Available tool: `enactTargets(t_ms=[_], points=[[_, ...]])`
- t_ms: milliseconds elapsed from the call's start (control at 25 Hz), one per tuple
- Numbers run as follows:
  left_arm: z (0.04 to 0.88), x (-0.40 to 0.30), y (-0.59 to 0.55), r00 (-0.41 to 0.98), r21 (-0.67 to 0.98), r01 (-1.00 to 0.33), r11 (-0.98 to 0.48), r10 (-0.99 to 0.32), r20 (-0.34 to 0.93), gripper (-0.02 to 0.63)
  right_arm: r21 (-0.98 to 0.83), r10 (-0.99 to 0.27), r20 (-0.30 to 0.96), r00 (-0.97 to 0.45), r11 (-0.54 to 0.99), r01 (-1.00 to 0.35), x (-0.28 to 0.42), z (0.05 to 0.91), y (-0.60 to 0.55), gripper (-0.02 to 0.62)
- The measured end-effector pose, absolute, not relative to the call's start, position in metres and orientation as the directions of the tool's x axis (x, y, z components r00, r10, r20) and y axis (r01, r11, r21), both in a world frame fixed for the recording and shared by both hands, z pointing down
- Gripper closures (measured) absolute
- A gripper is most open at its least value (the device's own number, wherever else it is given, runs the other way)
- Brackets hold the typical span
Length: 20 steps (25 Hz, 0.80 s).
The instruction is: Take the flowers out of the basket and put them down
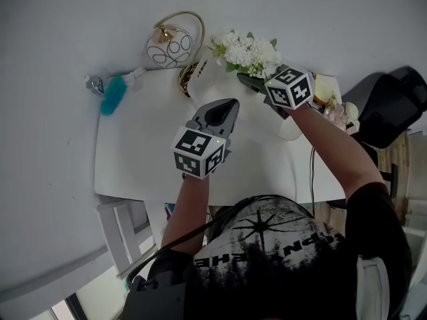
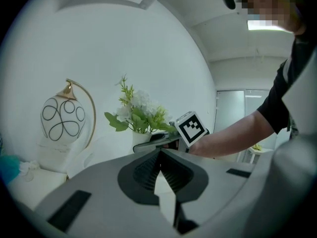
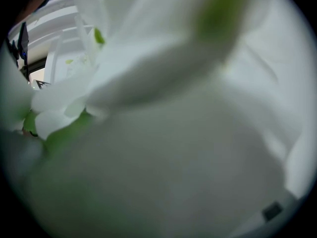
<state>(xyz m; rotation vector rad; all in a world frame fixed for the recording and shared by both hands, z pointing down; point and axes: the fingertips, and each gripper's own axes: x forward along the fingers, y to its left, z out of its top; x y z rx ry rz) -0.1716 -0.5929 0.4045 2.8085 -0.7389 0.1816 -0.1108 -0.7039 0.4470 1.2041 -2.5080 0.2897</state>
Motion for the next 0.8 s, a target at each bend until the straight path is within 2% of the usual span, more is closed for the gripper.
enactTargets(t_ms=[560,800], points=[[0.386,-0.106,-0.549,0.910,0.156,-0.405,-0.901,-0.380,0.167,0.595,-0.020,-0.733,0.378,-0.566,0.604,-0.796,-0.063,0.376,-0.643,0.354],[0.370,-0.062,-0.523,0.926,0.124,-0.361,-0.924,-0.340,0.162,0.595,0.006,-0.770,0.312,-0.557,0.588,-0.809,-0.021,0.335,-0.609,0.354]])
